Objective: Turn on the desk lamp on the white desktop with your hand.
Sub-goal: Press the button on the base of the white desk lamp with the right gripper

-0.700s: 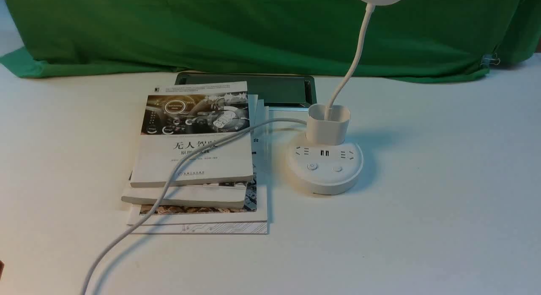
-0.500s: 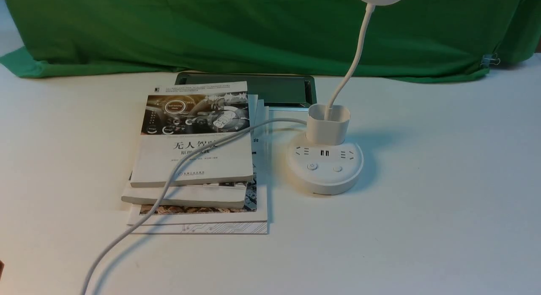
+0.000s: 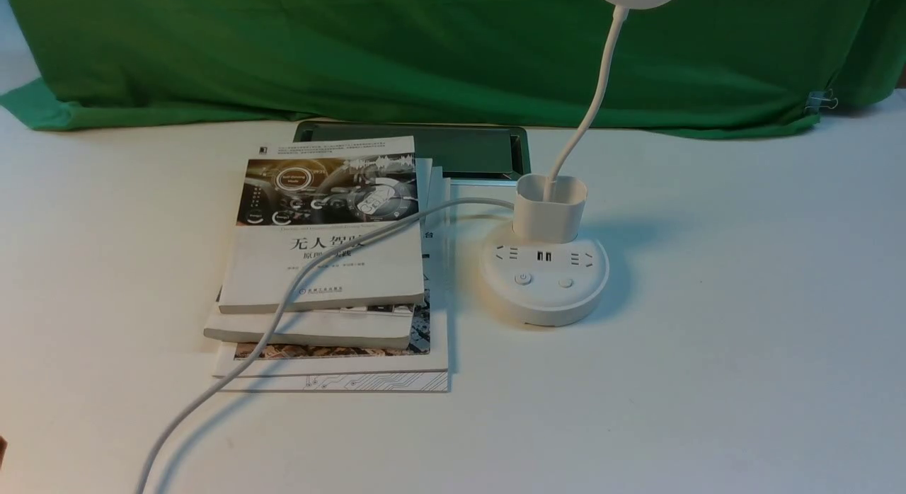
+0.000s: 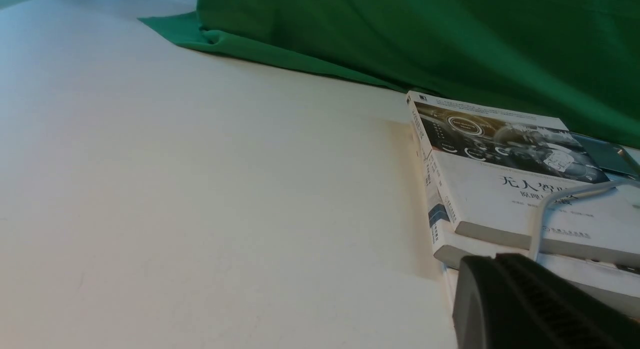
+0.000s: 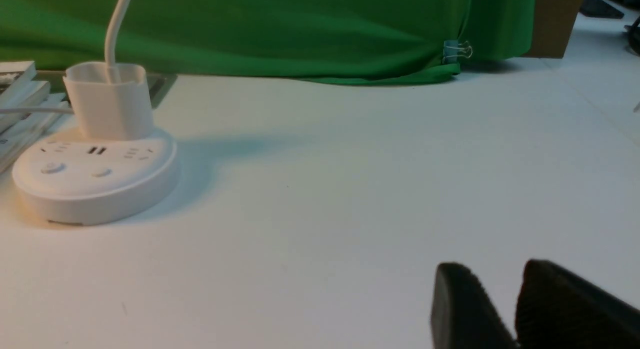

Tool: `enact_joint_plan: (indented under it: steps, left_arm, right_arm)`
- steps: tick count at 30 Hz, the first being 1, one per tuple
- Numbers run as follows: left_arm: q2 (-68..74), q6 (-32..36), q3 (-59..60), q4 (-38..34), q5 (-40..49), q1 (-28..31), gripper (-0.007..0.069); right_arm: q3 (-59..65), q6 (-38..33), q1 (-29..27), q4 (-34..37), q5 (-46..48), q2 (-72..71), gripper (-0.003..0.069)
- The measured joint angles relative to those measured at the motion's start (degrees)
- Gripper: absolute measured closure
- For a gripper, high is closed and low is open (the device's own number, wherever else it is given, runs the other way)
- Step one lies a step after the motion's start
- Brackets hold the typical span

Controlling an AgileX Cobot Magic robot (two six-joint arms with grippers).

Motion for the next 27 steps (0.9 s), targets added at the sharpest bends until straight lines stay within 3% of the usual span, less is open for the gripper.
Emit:
enact_joint_plan:
  steps: [14, 17, 20, 23, 25, 27]
  left_arm:
    - [0.00, 0.00, 0.00, 0.00, 0.00, 0.00, 0.0603]
    - [0.00, 0.00, 0.00, -0.31, 0.00, 0.00, 0.0603]
    - [0.00, 0.00, 0.00, -0.31, 0.00, 0.00, 0.0603]
    - [0.00, 0.00, 0.00, 0.00, 0.00, 0.00, 0.0603]
    - [0.00, 0.00, 0.00, -0.31, 0.00, 0.00, 0.0603]
    - [0.00, 0.00, 0.00, -0.31, 0.00, 0.00, 0.0603]
  right_arm:
    - [0.00, 1.50, 0.00, 0.61, 0.00, 0.00, 0.0419]
    - [0.00, 11.64, 0.00, 6.68, 0.00, 0.00, 0.0419]
    - [0.00, 29.98, 0.00, 14.60, 0.00, 0.00, 0.0419]
    - [0.00, 47.93, 0.00, 17.48, -0.19, 0.00, 0.0419]
    - [0.00, 53.71, 0.00, 16.64, -0.06, 0.00, 0.0419]
    - [0.00, 54.38, 0.00, 15.44, 0.08, 0.00, 0.0419]
